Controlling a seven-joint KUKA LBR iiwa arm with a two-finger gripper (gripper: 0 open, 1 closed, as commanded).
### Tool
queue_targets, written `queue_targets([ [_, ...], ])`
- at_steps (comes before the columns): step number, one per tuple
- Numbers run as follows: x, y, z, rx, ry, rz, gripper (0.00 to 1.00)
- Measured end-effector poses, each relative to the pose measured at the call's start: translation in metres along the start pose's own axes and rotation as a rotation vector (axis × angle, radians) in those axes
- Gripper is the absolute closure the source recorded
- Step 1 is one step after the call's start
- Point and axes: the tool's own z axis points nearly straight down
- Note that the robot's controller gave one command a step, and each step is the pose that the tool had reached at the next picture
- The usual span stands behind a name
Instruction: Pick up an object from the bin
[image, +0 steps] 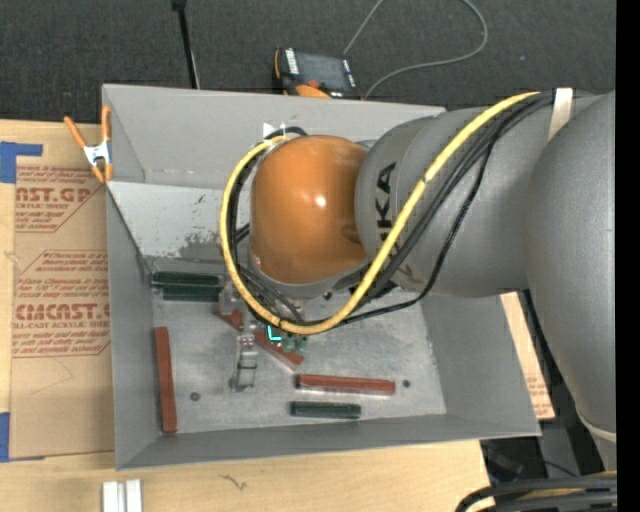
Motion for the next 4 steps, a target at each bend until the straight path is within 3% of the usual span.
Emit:
queue_targets([
  [1, -0.038, -0.056, 0.120, 0.002, -0.004, -0.047, 0.00],
  [2, -0.064, -0.110, 0.128, 0.002, -0.009, -0.015, 0.00],
  [3, -0.063, -0.106, 0.127, -0.002, -0.008, -0.020, 1.00],
  [4, -0.074, -0.104, -0.024, -0.001, -0.018, -0.056, 1.00],
])
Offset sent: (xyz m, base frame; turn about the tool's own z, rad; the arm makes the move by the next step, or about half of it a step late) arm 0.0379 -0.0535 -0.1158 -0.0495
